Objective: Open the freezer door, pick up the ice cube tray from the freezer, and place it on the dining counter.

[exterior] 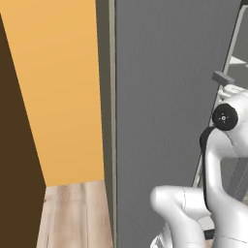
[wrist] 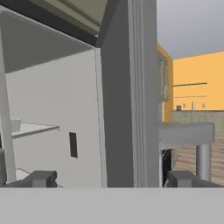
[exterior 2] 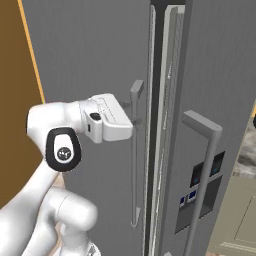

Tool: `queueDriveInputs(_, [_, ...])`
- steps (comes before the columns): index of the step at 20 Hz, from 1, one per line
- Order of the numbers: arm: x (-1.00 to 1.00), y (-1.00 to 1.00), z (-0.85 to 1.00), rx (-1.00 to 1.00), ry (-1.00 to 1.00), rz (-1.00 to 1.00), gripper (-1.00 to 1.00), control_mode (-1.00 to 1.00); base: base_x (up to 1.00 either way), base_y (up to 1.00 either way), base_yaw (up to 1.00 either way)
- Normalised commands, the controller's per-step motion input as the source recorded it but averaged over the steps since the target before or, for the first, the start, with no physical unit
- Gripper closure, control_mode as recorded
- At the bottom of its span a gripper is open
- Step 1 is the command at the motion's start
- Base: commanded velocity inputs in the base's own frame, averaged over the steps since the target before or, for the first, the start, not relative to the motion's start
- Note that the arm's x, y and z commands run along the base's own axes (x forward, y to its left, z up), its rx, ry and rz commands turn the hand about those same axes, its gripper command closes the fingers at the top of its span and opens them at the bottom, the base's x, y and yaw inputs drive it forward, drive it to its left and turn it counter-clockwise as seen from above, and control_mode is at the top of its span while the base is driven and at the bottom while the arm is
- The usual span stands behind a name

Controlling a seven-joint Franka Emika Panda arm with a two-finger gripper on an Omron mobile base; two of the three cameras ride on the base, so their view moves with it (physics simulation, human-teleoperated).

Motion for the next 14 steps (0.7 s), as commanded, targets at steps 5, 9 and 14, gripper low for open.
queueDriveInputs(5, [0.31, 0.00, -0.07, 0.04, -0.02, -0.01, -1.00, -1.00, 0.00, 0.00, 0.00])
queueDriveInputs(9, [0.09, -0.28, 0.00, 0.11, 0.00, -0.03, -1.00, -1.00, 0.00, 0.00, 0.00])
queueDriveInputs(14, [0.16, -0.30, -0.05, 0.09, 0.00, -0.03, -1.00, -1.00, 0.00, 0.00, 0.00])
